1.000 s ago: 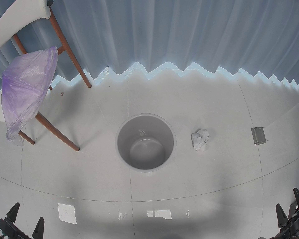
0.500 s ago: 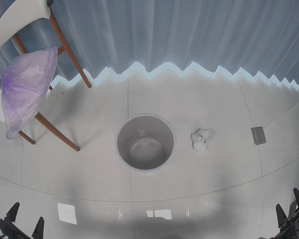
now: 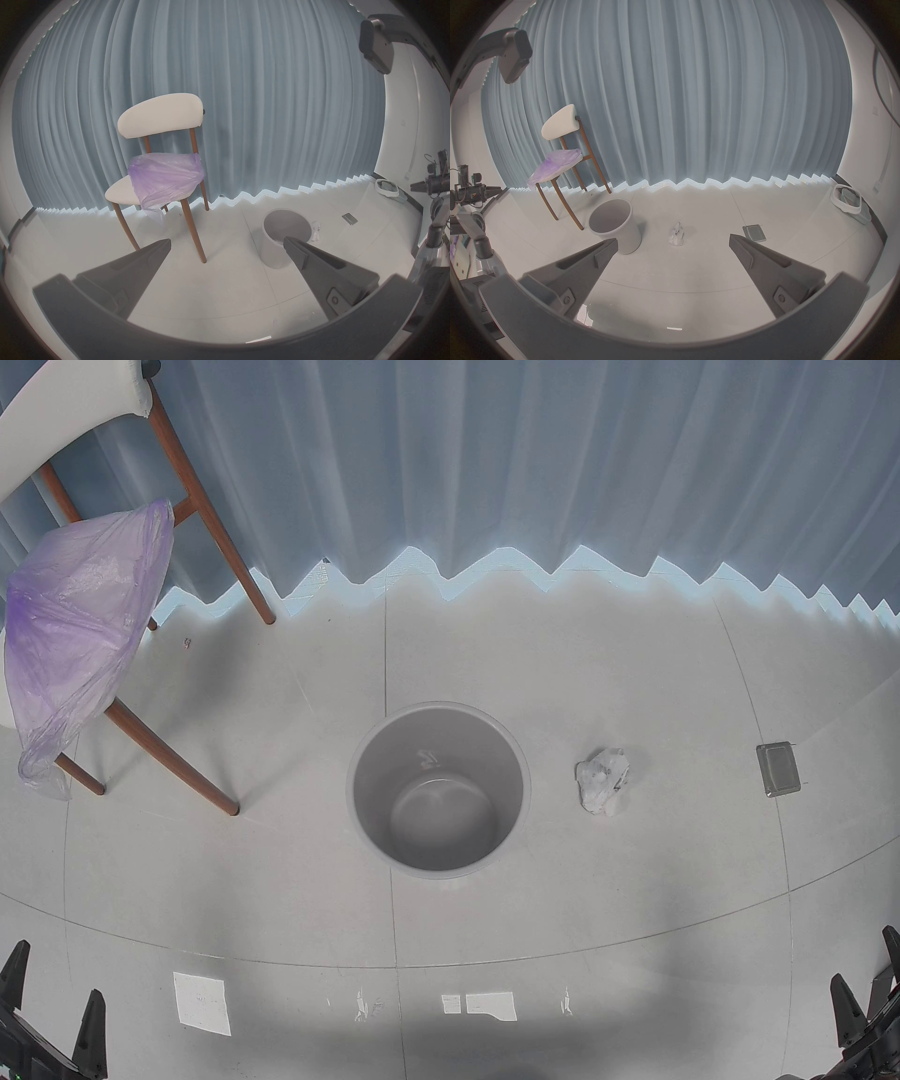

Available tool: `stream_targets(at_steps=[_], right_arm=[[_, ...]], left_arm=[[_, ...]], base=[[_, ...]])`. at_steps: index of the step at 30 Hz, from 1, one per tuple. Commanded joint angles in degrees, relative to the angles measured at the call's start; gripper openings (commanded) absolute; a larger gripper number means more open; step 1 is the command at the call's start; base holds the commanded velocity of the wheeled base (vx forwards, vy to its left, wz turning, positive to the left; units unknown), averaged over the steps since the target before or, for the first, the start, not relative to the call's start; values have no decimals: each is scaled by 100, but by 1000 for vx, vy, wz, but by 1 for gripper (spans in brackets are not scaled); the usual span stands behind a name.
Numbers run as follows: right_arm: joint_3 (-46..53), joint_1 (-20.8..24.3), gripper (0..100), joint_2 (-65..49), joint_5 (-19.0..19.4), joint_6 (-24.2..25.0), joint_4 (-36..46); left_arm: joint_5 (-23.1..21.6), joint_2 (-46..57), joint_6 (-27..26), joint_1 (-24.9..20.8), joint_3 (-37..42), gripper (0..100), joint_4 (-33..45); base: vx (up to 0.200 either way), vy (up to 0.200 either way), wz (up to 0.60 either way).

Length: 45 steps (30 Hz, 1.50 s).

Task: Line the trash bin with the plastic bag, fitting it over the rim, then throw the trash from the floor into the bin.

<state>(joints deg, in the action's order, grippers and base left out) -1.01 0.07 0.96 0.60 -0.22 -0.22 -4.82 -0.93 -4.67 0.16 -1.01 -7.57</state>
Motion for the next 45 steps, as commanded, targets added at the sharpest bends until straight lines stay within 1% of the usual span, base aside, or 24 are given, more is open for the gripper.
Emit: stream_targets(at_steps=[1,4,6,8,10,11,13,15,16,18,19,23,26,27,28,31,33,35,37,38,39,41,44,45], right_arm=[[101,1,100,-96,2,4,-4],[101,1,100,-96,2,-4,-4],[101,1,100,-96,2,-4,-4],[101,1,100,-96,2,-4,-4],[101,1,100,-96,2,-4,-4],[101,1,100,-96,2,-4,-4],[101,1,100,-96,2,-4,-4],[101,1,100,-96,2,-4,-4],[101,1,100,-96,2,-4,-4],[101,1,100,-96,2,-4,-4],[101,1,100,-96,2,-4,-4],[101,1,100,-96,2,-4,-4],[101,1,100,-96,2,-4,-4],[101,1,100,-96,2,-4,-4],[101,1,100,-96,11,-4,-4],[101,1,100,-96,2,-4,-4],[101,1,100,-96,2,-4,-4],[101,1,100,-96,2,-4,-4],[101,1,100,-96,2,-4,-4],[101,1,100,-96,2,-4,-4],[101,1,100,-96,2,-4,-4],[101,1,100,-96,2,-4,-4],[101,1,100,-96,2,-4,-4],[101,1,100,-96,2,4,-4]], left_arm=[[60,93,-52,2,101,100,10],[200,93,-148,2,-4,100,124],[288,-22,-210,-16,-286,100,309],[288,-294,-227,-25,-514,100,432],[297,-382,-236,-7,-576,100,432],[323,-698,-298,46,-778,100,432],[464,-1076,-386,178,-1015,100,432],[508,-1270,-412,230,-1129,100,432],[543,-1568,-438,283,-1323,100,388],[543,-1568,-438,283,-1323,100,388],[569,-2008,-517,292,-1657,100,379],[569,-2316,-632,292,-1885,100,318],[605,-2588,-816,292,-2114,100,318],[587,-2799,-992,265,-2325,100,335],[561,-2931,-1054,239,-2430,100,335],[517,-3388,-1098,221,-2808,100,370],[508,-3871,-1098,230,-3168,100,370],[508,-4117,-1098,230,-3344,100,379],[508,-4653,-1098,230,-3696,100,362],[508,-4689,-1098,221,-3713,100,362],[508,-5014,-1106,239,-3880,100,344],[525,-5348,-1150,248,-4047,100,318],[552,-5726,-1511,318,-4320,100,318],[561,-5875,-1642,406,-4408,100,318]], base=[[0,0,0],[0,0,0],[0,0,0],[0,0,0],[0,0,0],[0,0,0],[0,0,0],[0,0,0],[0,0,0],[0,0,0],[0,0,0],[0,0,0],[0,0,0],[0,0,0],[0,0,0],[0,0,0],[0,0,0],[0,0,0],[0,0,0],[0,0,0],[0,0,0],[0,0,0],[0,0,0],[0,0,0]])
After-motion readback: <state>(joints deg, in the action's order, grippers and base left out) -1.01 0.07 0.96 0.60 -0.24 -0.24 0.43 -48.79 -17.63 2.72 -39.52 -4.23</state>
